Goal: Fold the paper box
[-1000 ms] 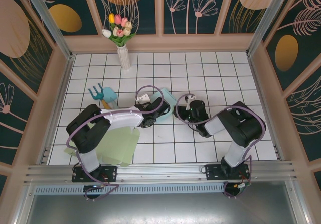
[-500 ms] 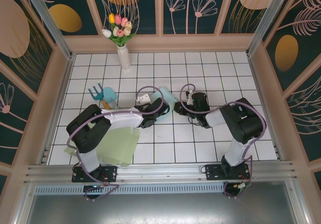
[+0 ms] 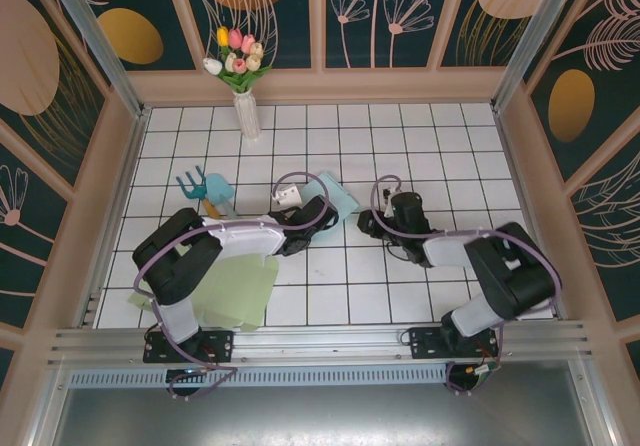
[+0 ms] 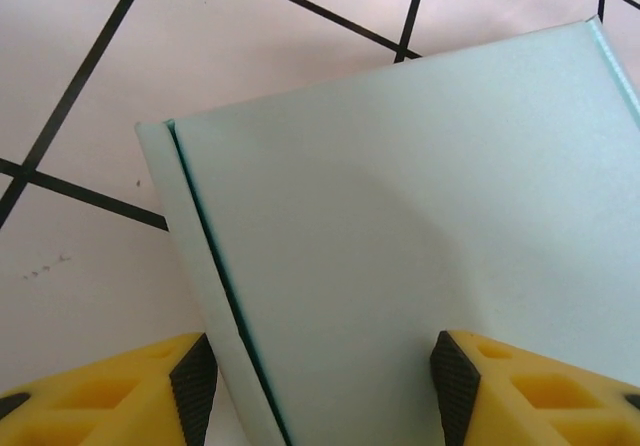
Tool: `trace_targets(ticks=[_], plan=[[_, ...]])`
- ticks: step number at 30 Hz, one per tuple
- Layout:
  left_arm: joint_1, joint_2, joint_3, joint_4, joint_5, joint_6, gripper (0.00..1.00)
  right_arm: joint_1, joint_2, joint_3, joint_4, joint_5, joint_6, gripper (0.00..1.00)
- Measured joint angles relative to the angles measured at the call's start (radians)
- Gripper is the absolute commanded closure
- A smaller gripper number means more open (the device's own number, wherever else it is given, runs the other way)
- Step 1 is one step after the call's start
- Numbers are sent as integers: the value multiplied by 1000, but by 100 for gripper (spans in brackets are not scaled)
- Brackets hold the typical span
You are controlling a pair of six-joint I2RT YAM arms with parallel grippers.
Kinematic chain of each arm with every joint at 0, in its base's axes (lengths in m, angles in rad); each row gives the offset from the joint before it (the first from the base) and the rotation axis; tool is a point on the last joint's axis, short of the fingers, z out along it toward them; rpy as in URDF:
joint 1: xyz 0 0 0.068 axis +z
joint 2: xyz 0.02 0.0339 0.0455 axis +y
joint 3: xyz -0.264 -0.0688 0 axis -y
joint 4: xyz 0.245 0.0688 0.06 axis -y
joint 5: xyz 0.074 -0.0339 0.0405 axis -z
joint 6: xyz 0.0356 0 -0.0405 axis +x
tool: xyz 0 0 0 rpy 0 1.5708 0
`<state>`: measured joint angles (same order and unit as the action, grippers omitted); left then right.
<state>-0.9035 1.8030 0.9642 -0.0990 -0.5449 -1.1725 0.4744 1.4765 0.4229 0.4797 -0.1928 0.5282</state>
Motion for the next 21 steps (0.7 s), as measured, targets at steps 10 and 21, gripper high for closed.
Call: trace_targets(ticks=[10, 21], plan=[[-3, -177, -270, 242, 23, 309, 37, 28, -113, -20, -18, 42, -108, 50], [-3, -278, -373, 305, 75, 526, 35, 159, -24, -7, 13, 24, -124, 49]])
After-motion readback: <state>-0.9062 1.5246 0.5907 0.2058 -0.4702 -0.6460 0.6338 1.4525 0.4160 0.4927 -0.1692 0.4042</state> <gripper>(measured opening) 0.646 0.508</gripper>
